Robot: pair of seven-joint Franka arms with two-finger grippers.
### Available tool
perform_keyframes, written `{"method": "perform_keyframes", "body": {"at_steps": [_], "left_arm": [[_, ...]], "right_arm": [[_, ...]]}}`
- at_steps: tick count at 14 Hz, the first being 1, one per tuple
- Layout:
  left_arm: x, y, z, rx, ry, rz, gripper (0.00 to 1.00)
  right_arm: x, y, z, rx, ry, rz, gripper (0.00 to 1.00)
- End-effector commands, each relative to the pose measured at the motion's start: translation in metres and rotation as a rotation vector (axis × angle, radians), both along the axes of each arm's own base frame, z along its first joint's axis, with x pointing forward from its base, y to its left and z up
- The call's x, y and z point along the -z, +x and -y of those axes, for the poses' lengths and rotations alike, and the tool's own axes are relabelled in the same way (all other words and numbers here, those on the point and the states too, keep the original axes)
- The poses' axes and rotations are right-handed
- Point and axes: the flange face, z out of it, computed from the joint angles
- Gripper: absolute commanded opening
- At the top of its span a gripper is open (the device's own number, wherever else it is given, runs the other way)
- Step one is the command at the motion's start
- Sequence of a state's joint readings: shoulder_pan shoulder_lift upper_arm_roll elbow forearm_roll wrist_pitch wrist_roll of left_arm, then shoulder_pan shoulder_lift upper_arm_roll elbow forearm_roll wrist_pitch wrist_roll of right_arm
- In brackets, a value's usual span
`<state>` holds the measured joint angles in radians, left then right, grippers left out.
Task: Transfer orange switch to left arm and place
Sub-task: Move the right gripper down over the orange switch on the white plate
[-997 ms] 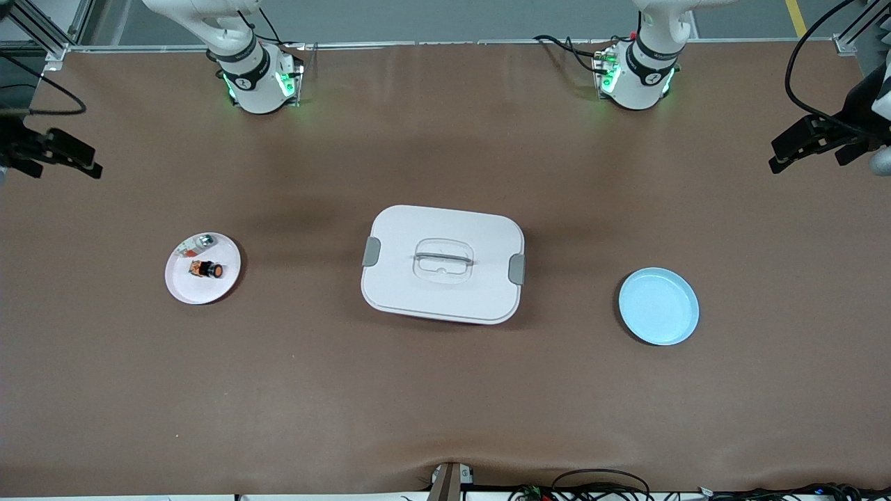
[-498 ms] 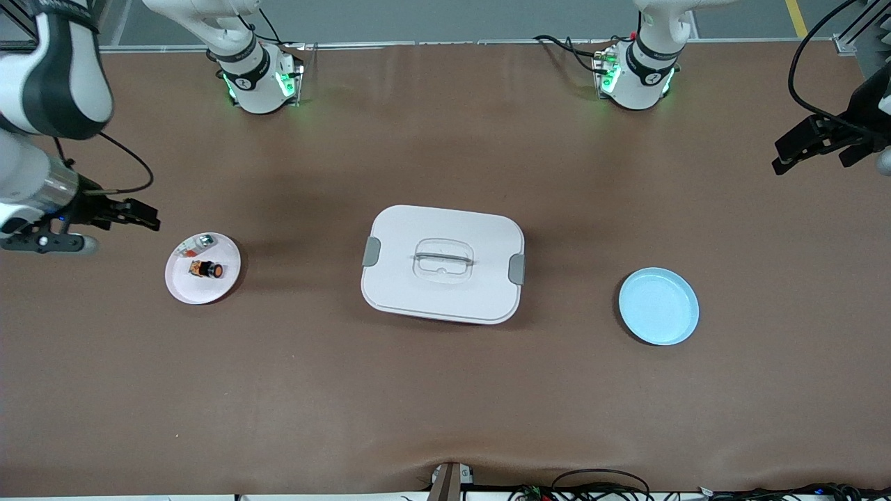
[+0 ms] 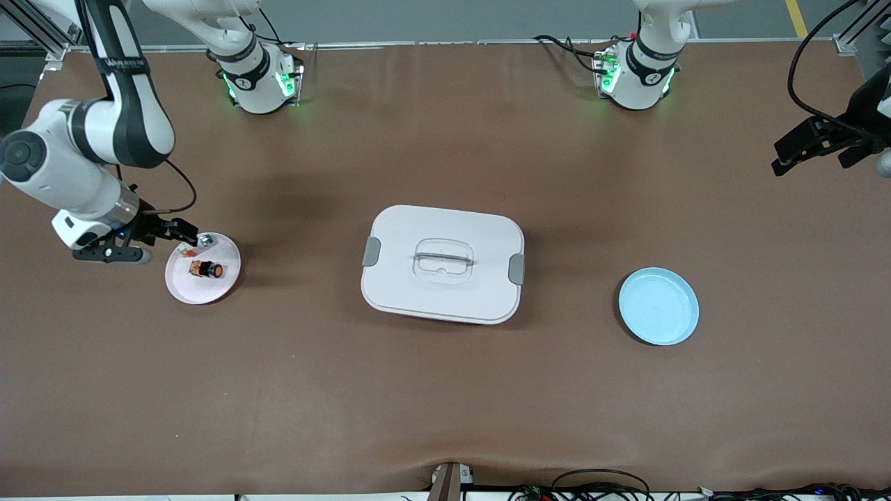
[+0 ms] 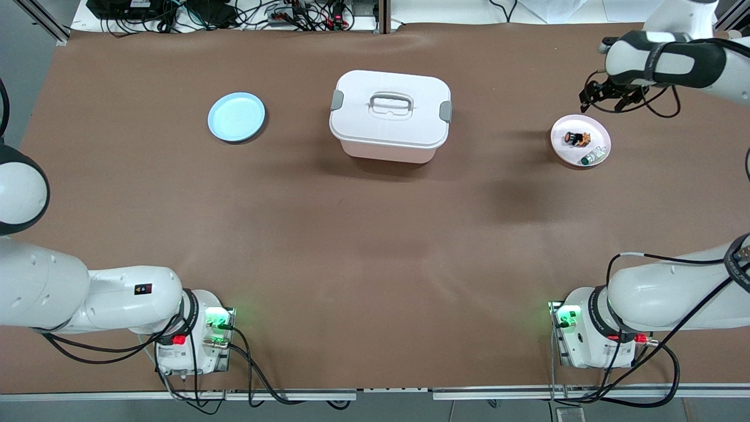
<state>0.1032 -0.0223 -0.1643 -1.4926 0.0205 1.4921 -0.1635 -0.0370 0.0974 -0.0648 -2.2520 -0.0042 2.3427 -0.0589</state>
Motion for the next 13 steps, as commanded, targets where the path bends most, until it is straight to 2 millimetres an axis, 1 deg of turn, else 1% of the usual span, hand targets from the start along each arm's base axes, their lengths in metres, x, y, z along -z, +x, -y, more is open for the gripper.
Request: {"method": "perform_keyframes", "body": {"at_steps": [1,3,8,11,13], "left_arm": [[-0.003,0.002,-0.001,-0.004,0.014,-0.007,1.00],[-0.002,0.003,-0.001,-0.004,0.014,-0.008,1.00],[-0.002,0.002,-0.001,-0.003,0.014,-0.010,1.00],[-0.003,-0.001,-0.001,-0.005,0.016,-0.021,1.00],[-0.003,-0.002,-0.001,0.000,0.016,-0.024,1.00]], "right_arm": [[0.033,0.008,0.011,0.010,-0.013,0.001,1.00],[0.055,0.013,0.011,0.010,-0.016,0.011,1.00],[0.085,0.016,0.012,0.012,-0.016,-0.021,1.00],[0.096,0.019,0.014,0.012,-0.016,-0.024,1.00],[0.102,0.024,0.015,0.013,-0.018,-0.023,1.00]]}}
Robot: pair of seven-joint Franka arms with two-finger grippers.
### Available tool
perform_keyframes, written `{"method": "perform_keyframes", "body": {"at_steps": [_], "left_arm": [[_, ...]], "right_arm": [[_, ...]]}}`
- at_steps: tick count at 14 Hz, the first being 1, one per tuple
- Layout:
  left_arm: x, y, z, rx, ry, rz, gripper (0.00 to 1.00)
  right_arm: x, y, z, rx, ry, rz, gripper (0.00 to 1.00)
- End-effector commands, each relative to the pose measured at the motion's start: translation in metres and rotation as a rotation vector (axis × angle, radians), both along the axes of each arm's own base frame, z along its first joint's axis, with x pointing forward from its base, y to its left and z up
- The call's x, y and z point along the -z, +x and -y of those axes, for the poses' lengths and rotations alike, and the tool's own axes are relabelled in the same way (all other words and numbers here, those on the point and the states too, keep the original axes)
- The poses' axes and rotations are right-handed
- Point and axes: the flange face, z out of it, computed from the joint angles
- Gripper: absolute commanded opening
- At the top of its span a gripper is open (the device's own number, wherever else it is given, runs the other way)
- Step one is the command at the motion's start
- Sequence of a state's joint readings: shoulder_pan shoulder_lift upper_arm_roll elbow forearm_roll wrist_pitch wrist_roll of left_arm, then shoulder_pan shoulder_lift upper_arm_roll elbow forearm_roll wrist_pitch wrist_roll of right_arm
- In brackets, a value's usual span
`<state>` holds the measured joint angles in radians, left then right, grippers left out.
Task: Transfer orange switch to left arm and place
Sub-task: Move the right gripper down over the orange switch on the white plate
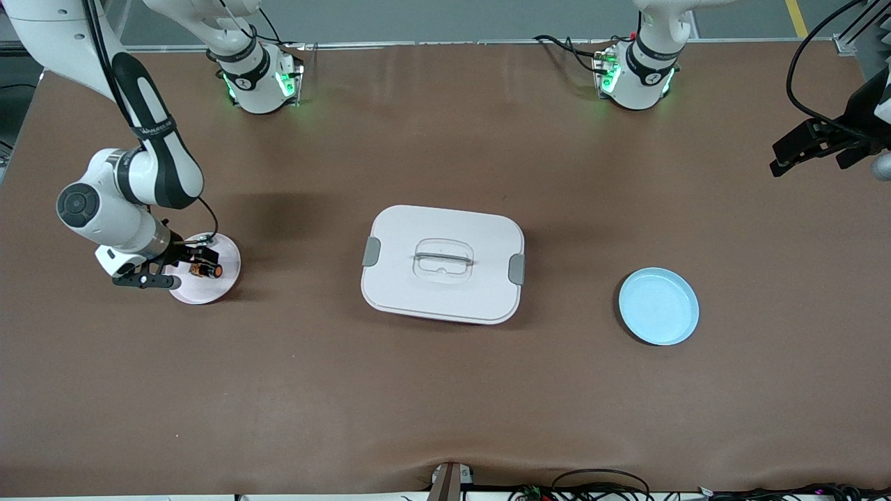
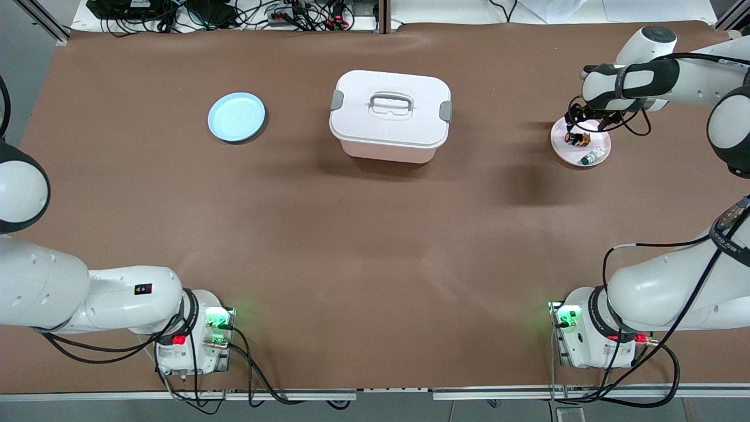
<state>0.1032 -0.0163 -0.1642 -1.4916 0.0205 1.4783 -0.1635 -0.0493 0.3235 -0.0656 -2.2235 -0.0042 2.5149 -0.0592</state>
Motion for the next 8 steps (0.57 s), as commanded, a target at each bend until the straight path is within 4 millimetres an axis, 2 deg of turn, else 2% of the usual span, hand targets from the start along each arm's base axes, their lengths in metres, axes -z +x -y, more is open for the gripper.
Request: {"method": "perform_keyframes", "body": {"at_steps": [1,4,8], "left_arm": [[-0.006,-0.002,-0.001,0.000,0.017,-0.006,1.00],[-0.003,0.001,-0.002,0.000,0.017,-0.011,1.00],[-0.004,0.001,-0.001,0.001,0.015,-0.005,1.00]], "right_arm": [[0.010,0.013,0.007,0.003,-0.007,0.000,1.00],[0.025,0.015,0.008,0.001,-0.009,0.008,1.00],[0.042,0.008,0.008,0.004,-0.007,-0.020,1.00]]}}
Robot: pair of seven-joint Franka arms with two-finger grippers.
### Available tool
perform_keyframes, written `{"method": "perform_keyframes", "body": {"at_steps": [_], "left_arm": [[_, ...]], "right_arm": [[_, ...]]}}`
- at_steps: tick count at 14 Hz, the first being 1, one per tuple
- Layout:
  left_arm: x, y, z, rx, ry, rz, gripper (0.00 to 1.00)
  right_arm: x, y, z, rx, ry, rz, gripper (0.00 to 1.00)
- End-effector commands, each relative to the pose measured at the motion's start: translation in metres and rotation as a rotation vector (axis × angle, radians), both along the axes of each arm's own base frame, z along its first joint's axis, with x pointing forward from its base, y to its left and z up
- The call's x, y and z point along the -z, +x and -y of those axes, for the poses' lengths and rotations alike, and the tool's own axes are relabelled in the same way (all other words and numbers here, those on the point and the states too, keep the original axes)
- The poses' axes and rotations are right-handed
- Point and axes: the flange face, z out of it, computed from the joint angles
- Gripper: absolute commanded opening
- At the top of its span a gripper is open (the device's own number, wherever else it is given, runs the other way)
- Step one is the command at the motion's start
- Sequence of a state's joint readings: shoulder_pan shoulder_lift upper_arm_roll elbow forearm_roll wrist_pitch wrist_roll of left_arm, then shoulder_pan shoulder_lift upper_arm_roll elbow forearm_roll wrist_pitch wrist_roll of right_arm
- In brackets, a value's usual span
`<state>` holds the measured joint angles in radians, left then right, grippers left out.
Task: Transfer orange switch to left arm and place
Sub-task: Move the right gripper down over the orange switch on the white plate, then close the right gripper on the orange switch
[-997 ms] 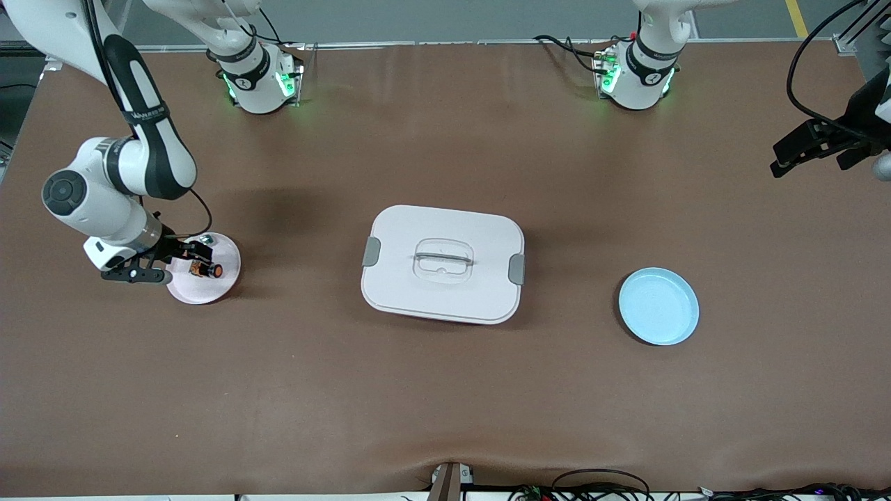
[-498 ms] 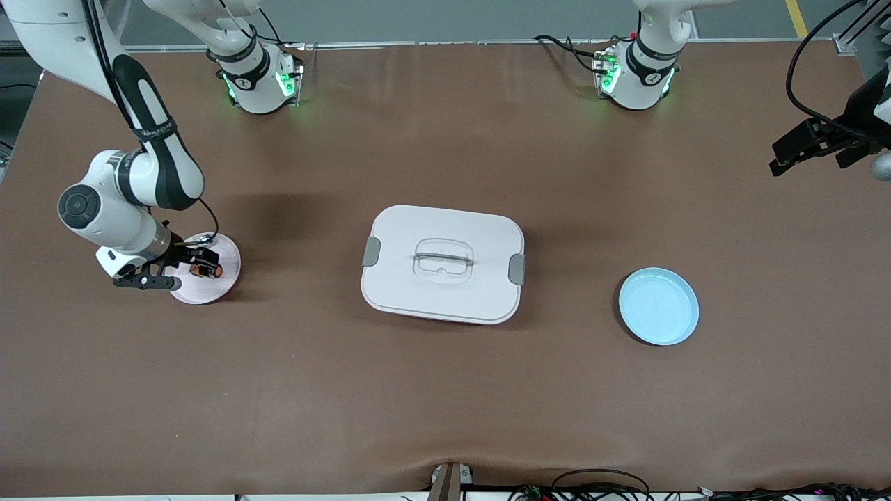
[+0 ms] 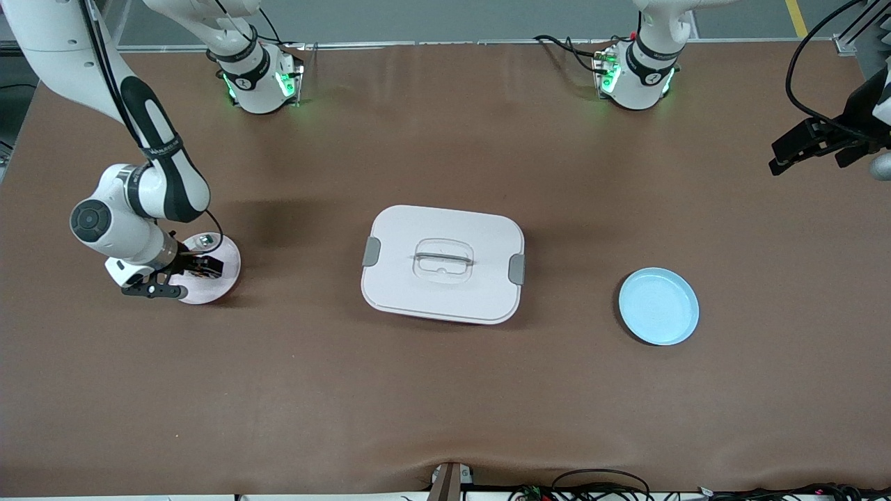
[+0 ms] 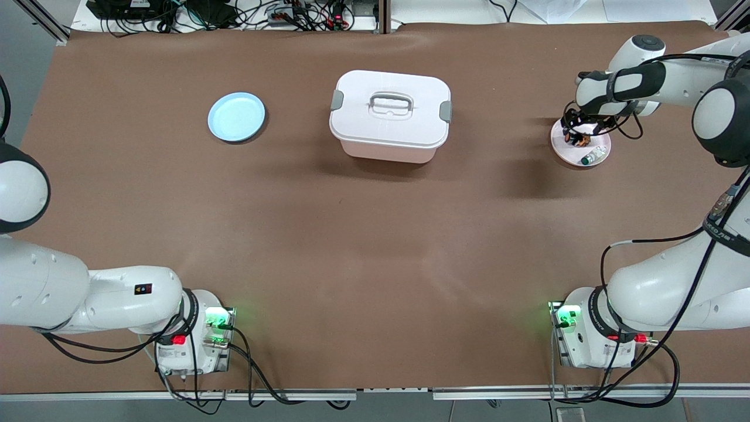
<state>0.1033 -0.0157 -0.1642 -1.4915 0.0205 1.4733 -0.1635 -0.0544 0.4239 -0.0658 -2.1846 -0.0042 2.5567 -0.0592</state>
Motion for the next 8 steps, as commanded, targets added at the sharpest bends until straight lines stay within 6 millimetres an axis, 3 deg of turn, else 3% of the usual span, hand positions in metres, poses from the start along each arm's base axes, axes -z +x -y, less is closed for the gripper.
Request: {"method": "perform_keyframes", "body": {"at_steps": [1,8], "left_arm": [[-0.005,0.001,-0.001,0.001,0.015,0.000,1.00],[-0.004,0.001,-0.001,0.002,0.017,-0.003,1.00]], "right_arm": [[0.006,0.001,0.004,0.002,-0.002,-0.004,1.00],[0.016,-0.006,0.004,0.021,0.006,-0.027,1.00]]}}
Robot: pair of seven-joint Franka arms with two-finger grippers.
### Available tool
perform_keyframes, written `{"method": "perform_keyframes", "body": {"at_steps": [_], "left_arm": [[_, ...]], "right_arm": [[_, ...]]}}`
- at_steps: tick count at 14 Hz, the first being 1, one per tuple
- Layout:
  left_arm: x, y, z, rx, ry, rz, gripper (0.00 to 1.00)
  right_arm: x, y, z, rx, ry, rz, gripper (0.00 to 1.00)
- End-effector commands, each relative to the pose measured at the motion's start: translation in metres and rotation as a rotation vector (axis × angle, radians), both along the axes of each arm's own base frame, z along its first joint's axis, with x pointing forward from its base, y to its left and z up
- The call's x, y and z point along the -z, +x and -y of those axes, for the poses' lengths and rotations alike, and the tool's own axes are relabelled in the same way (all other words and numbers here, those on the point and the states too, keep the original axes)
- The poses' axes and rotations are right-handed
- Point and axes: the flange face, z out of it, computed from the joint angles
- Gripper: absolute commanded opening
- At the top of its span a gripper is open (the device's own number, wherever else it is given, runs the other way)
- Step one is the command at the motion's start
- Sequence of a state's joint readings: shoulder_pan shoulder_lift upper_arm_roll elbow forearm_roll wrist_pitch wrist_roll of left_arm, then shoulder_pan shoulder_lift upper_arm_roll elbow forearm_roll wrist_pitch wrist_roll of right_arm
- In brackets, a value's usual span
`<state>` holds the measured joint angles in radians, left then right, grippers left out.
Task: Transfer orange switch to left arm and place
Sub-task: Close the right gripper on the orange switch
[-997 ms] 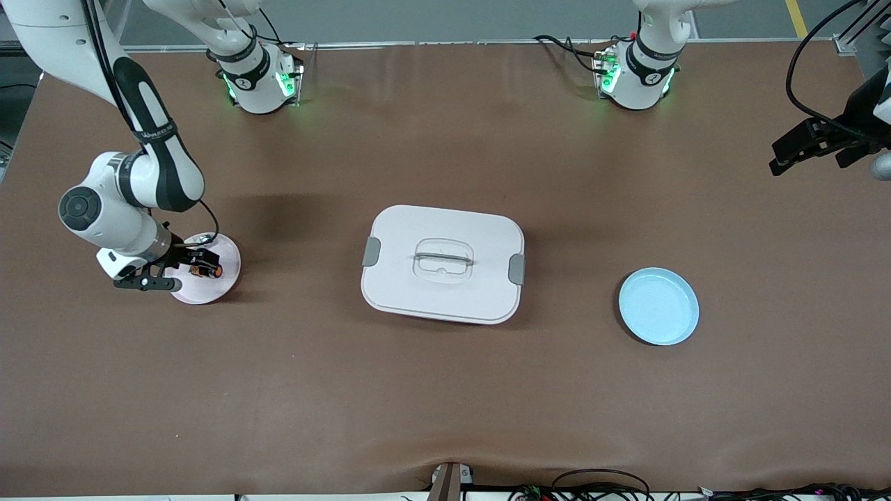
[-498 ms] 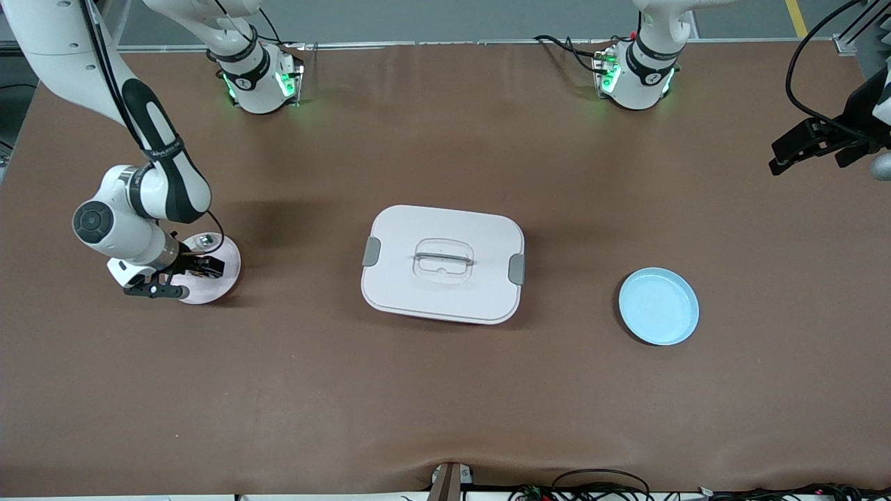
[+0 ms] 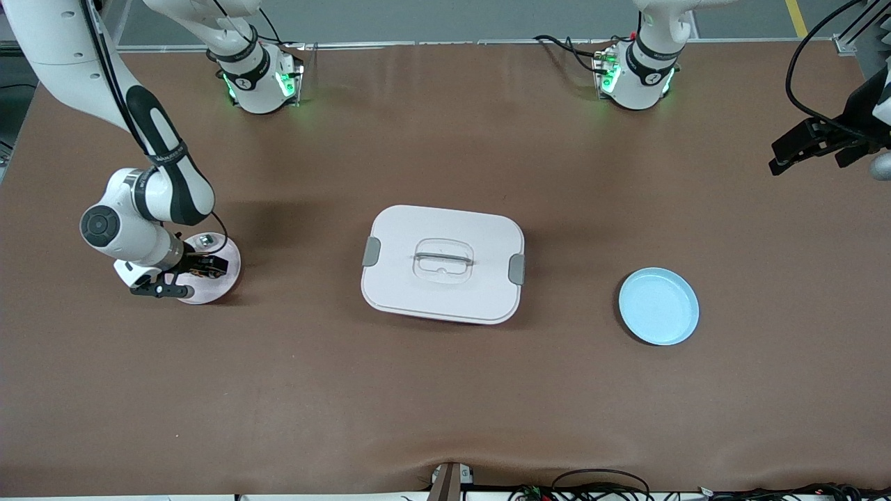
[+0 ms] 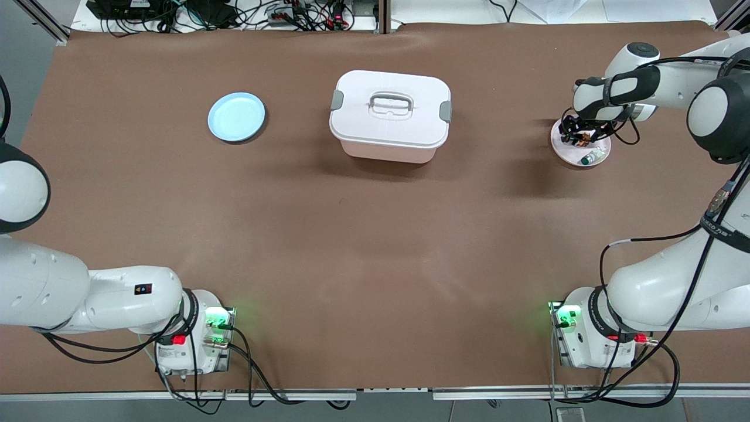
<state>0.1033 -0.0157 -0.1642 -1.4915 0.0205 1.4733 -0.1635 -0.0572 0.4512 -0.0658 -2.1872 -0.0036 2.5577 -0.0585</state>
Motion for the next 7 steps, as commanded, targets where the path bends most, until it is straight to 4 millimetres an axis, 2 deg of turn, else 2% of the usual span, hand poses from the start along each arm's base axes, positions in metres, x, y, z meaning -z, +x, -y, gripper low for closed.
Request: {"method": "perform_keyframes", "body": {"at_steps": [1,2,3,4,5,6,7], "left_arm": [[-0.0044,0.0005,-0.0015,0.002,0.017,-0.003,1.00],[-0.0037,0.0006,-0.0015,0.002,0.017,-0.004,1.00],[-0.0036,0.0005,-0.0006,0.004,0.017,-0.004,1.00],[-0.0036,0.0005,-0.0006,0.004,0.017,-0.004,1.00],[-0.0036,0.0005,-0.0006,0.004,0.017,-0.004,1.00],[-0.0035,0.0003,-0.0007,0.004,0.017,-0.006,1.00],[-0.0028,0.0004,-0.0007,0.004,0.017,-0.007,1.00]], "right_arm": [[0.0006,-0.0009,0.0020,0.016,0.004,0.000,1.00],[0.0006,-0.0009,0.0020,0.016,0.004,0.000,0.94],[0.0006,-0.0009,0.0020,0.014,0.004,0.000,0.82],[0.0006,-0.0008,0.0012,0.010,0.004,0.000,0.59],[0.0007,-0.0010,0.0012,0.008,0.004,-0.002,0.45],[0.0000,-0.0009,0.0012,0.008,0.005,-0.002,0.38],[-0.0001,-0.0008,0.0012,0.008,0.005,-0.005,0.37]]}}
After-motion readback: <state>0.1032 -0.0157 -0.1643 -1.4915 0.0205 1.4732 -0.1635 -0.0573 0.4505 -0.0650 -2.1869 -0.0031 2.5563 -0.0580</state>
